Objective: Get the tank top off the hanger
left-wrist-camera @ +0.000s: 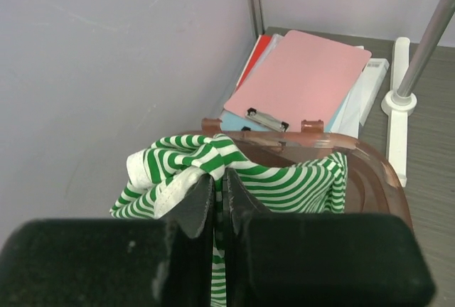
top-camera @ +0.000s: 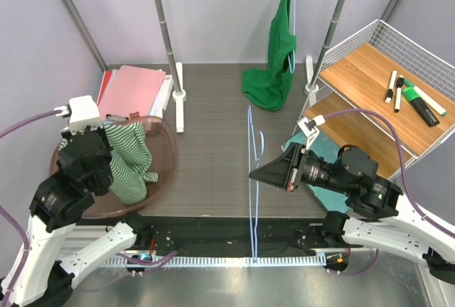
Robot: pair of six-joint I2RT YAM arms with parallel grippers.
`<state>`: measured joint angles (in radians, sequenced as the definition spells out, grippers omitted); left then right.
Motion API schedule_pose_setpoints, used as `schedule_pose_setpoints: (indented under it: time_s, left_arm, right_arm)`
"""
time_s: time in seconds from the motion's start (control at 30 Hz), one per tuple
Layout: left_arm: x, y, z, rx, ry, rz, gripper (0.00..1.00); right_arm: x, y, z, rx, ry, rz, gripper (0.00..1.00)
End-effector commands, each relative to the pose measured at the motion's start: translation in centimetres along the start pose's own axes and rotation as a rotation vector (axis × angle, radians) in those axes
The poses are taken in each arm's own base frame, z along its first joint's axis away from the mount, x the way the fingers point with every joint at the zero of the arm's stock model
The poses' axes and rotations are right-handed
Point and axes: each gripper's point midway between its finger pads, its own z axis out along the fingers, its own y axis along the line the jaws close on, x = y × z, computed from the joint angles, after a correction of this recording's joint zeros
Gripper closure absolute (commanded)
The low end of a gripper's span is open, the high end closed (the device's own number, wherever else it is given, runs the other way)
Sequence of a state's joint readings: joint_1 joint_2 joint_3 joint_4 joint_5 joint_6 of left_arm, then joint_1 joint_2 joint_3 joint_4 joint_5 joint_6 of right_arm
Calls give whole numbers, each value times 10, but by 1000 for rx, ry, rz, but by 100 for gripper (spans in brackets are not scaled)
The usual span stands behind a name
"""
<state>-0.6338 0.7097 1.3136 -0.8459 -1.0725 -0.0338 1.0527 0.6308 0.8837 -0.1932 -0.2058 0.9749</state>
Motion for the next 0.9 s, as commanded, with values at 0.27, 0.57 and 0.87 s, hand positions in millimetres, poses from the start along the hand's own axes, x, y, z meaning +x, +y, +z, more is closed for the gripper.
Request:
schedule_pose_setpoints:
  time_s: [0.27, 0.57, 0.87]
  left_arm:
    - [111, -74, -2, 135, 315, -191, 36]
    - [89, -51, -18, 125, 274, -421, 0]
    - [-6, -135, -111, 1001, 160, -586, 1]
  right_arm:
    - [-1, 14, 0, -84, -12, 14, 99]
    - [-2, 12, -6, -71, -22, 7, 99]
    - [-2, 1, 2, -28, -29, 13, 99]
